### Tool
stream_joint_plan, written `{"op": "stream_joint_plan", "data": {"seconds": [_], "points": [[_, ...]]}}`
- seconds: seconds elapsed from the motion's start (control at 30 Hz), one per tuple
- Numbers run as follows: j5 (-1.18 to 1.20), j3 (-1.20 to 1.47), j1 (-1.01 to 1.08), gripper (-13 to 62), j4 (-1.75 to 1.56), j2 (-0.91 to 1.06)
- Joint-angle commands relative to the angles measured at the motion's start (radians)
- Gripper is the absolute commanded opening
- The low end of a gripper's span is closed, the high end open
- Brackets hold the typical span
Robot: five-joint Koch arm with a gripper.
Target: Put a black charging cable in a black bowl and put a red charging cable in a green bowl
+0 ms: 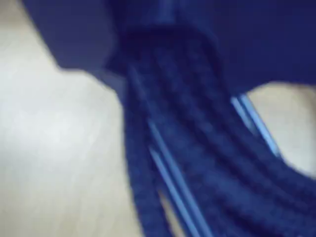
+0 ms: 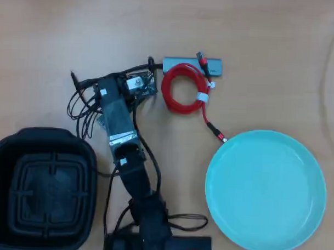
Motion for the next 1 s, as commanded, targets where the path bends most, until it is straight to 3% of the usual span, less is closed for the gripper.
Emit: {"op": "stream_joint_plan", "data": {"seconds": [0.0,0.4,0.97], "points": [[0.017,-0.025,-0.002,-6.0,0.015,0.011],[0.0,-0.201,-0.044,-6.1,-0.005,0.032],[-0.006,-0.192,-0.063,-6.1,0.025,0.397]]}}
